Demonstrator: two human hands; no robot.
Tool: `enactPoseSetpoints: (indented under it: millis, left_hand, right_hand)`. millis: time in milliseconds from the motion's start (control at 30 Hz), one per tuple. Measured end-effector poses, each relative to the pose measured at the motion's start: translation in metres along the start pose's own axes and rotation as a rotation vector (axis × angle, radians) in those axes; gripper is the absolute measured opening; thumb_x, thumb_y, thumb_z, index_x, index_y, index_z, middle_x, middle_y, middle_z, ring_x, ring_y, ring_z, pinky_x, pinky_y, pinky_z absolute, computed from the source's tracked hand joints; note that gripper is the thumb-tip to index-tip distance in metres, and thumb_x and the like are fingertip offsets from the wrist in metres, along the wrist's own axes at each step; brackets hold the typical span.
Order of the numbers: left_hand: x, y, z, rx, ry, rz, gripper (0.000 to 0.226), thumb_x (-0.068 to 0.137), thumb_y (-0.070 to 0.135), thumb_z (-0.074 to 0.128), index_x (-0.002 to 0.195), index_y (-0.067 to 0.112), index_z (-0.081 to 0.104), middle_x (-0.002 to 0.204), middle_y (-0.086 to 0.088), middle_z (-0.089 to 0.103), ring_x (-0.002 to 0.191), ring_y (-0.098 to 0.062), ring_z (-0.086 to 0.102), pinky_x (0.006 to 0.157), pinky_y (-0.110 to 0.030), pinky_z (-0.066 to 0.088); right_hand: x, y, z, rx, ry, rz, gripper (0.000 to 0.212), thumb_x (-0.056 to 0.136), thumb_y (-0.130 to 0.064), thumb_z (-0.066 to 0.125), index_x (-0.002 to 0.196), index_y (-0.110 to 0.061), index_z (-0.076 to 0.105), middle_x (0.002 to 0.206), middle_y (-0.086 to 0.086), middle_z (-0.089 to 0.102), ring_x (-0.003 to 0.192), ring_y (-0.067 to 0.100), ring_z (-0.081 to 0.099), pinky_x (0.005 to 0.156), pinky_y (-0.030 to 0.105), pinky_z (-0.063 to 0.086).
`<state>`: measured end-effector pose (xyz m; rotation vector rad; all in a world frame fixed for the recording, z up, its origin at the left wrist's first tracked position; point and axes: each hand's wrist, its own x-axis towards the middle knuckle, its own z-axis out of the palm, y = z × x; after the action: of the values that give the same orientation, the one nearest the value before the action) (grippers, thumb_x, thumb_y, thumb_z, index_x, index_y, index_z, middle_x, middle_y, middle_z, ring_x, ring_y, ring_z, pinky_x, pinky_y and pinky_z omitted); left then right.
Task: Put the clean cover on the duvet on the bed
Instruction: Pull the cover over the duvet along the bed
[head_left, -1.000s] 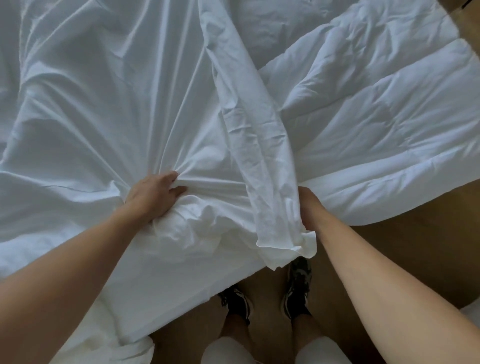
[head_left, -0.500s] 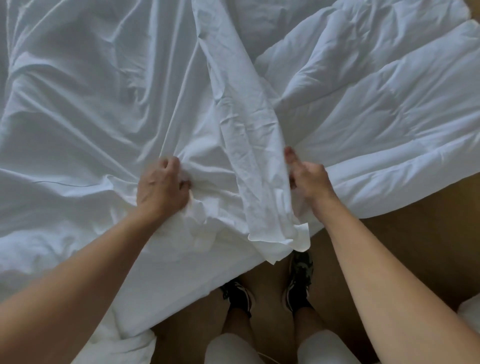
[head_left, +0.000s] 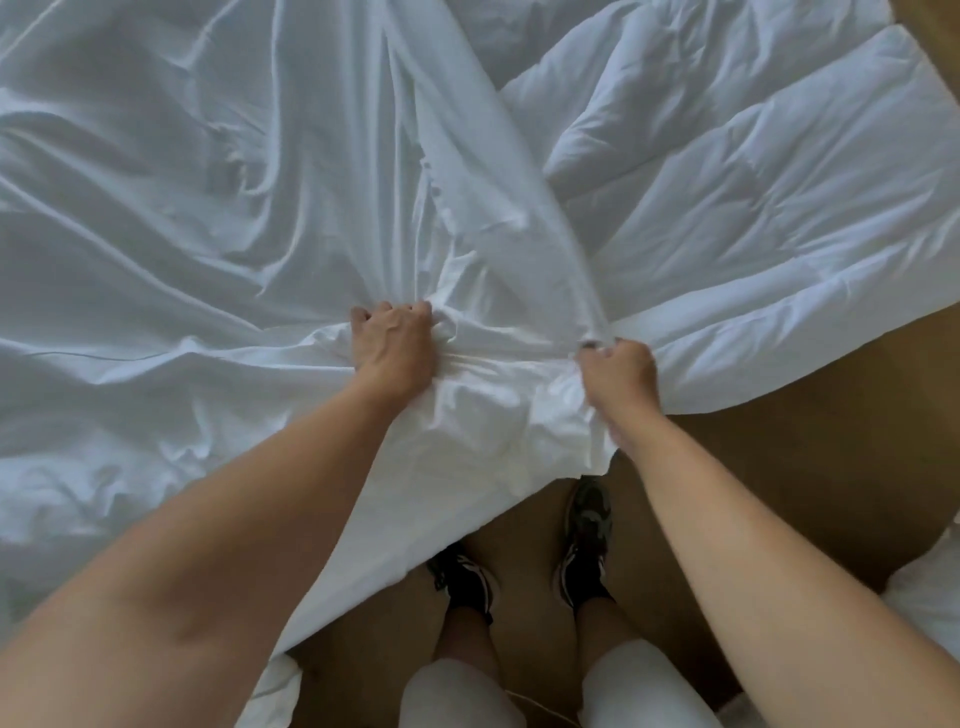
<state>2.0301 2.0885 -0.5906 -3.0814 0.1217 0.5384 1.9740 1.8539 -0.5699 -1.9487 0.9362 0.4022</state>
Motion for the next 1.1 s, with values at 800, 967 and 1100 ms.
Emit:
enactPoseSetpoints:
  millis: [800,967,1100]
  left_hand:
    - [-0.052,0.116,-0.001,0.034,-0.197,0.409,0.074,0.068,0.056,0.068,0.132,0.027,0.046,0.123,-0.006,0.043,0.111,-0.031,0.044,0.095,-0.045,0.040]
    - [-0.038,0.114,0.002,0.079,-0.138,0.337,0.049,0.083,0.035,0.068,0.124,0.019,0.047,0.120,-0.010,0.060,0.102,-0.036,0.062,0.077,-0.041,0.046]
    - [-0.016,0.097,-0.022,-0.168,-0.167,0.367,0.014,0.070,0.029,0.057,0.081,0.022,0.054,0.082,-0.009,0.065,0.079,-0.040,0.065,0.060,-0.031,0.039]
  right_hand:
    - [-0.001,0.060,-0.039,-0.220,-0.170,0.160,0.098,0.070,-0.047,0.082,0.142,-0.016,0.023,0.133,0.014,0.049,0.103,0.031,0.053,0.080,0.036,0.051]
    - [0.000,0.064,-0.030,0.014,-0.176,0.195,0.078,0.075,-0.026,0.082,0.139,-0.014,0.039,0.119,0.007,0.061,0.105,0.028,0.061,0.087,0.040,0.057]
    - [0.009,0.065,-0.057,0.121,-0.514,0.071,0.052,0.064,-0.028,0.095,0.109,-0.020,0.070,0.096,-0.005,0.078,0.091,0.015,0.074,0.084,0.033,0.061]
